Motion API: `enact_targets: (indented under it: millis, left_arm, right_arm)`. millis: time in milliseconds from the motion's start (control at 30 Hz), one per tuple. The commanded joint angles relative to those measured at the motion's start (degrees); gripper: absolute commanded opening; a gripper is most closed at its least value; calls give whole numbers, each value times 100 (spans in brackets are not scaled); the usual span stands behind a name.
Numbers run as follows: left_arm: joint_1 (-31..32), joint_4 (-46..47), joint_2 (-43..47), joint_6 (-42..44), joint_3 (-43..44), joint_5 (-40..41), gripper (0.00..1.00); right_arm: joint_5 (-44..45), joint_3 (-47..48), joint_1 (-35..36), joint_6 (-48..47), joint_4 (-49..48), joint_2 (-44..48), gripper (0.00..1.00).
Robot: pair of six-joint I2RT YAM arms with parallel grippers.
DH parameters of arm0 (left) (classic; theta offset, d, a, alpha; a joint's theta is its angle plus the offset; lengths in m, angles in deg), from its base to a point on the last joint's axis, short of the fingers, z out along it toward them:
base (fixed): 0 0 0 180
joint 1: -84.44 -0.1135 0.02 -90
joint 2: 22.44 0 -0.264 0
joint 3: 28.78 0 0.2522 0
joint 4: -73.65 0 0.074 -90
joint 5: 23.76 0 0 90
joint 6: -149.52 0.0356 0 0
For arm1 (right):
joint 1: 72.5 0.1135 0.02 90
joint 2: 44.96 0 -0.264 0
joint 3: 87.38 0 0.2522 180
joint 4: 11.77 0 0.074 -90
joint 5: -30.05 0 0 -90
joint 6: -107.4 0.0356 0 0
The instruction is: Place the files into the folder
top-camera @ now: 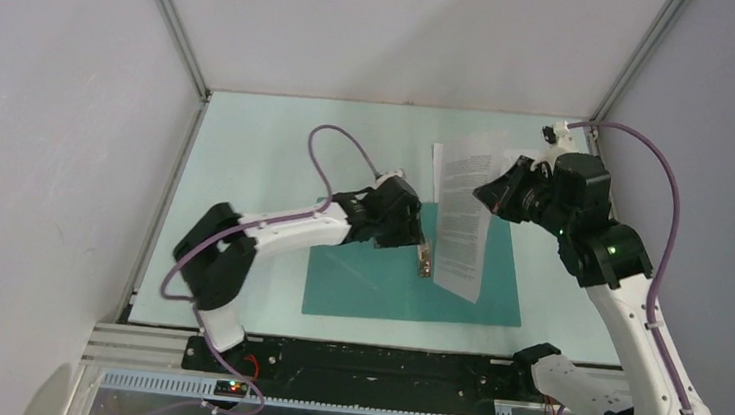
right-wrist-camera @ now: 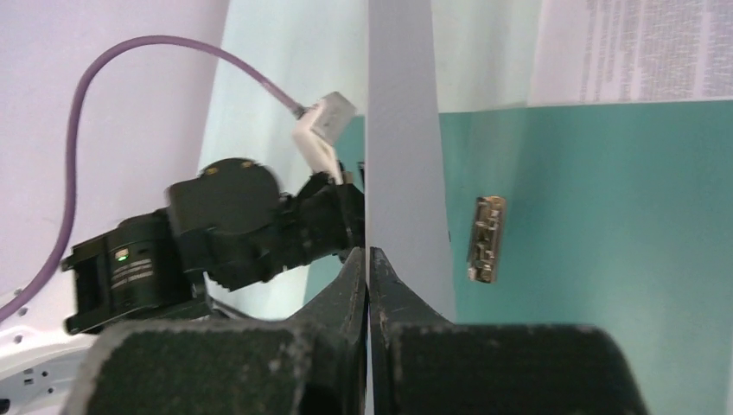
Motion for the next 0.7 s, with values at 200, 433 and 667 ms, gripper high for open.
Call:
enact_targets:
  millis: [200,433,667]
  left_arm:
    - [-1140,55,2570,384,-2166,126,73]
    - [-1637,121,3696,285,-3516,-89,80]
    - [-1931,120,4295,227,-4062,-222,82]
  right_arm:
    - [-1616,-735,-491,241,-1471,-1191,0]
    - [-619,-1595,-237,-469,-2376,-1704,0]
    - [318,-2141,188,-1080,-3275,-1738,0]
